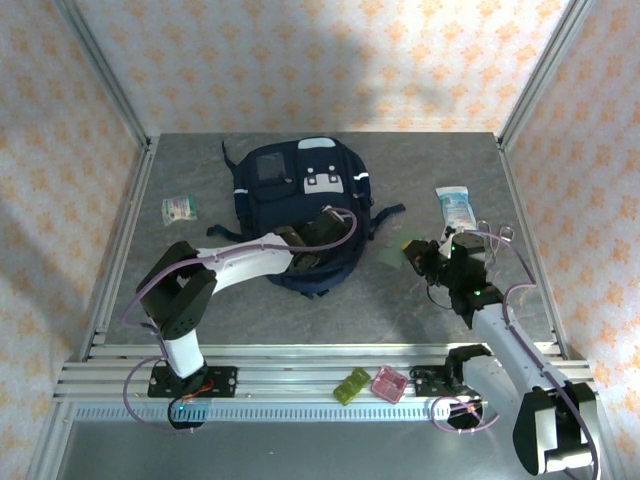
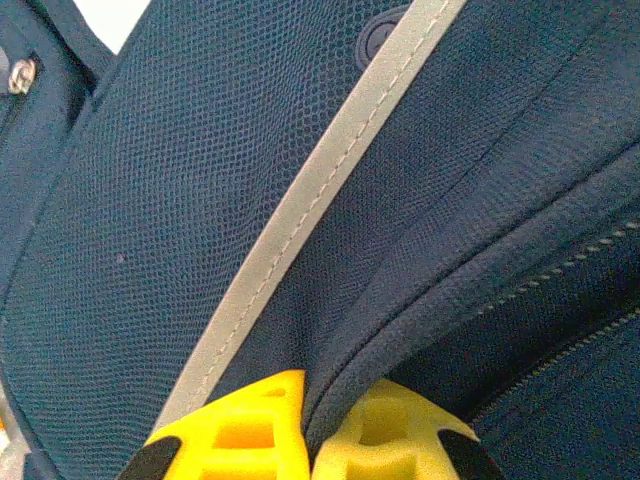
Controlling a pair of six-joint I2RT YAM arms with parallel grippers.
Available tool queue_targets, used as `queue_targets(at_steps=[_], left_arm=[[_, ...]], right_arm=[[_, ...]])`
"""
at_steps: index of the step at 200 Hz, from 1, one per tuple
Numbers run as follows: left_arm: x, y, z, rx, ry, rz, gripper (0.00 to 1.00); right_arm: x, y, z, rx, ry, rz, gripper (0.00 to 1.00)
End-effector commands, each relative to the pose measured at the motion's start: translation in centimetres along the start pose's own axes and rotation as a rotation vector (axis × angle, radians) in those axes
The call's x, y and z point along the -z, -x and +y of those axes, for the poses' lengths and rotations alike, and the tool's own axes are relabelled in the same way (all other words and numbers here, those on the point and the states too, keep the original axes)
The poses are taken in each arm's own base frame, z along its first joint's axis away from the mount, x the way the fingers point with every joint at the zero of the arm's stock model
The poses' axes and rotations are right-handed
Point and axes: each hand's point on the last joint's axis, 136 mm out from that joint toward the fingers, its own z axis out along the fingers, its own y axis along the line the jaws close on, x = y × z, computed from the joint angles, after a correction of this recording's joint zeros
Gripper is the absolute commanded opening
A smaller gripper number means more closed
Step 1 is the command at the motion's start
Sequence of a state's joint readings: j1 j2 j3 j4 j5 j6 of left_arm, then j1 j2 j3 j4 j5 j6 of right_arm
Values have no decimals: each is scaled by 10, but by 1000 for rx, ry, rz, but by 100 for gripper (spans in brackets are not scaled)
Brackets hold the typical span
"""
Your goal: Pack the student bag
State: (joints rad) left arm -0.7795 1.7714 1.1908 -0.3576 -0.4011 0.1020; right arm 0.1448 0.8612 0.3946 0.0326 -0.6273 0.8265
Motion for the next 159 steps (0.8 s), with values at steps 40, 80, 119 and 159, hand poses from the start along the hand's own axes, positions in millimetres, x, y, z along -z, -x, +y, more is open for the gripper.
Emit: queue_targets(at_steps=[40,80,119,159], left_arm=[[64,100,46,221,-30,-200,0],[78,135,47,286,-88,-217,0],[78,151,34,352,-172,-198,0],[85,165,36,425,-202,-214,0]], right_arm=[[-3,-8,41,74,139,35,5],[-14,-22,83,106,277,74,5],[-32,-24,117,99,360,88,5],[-49,-7,118,21,343,27,5]])
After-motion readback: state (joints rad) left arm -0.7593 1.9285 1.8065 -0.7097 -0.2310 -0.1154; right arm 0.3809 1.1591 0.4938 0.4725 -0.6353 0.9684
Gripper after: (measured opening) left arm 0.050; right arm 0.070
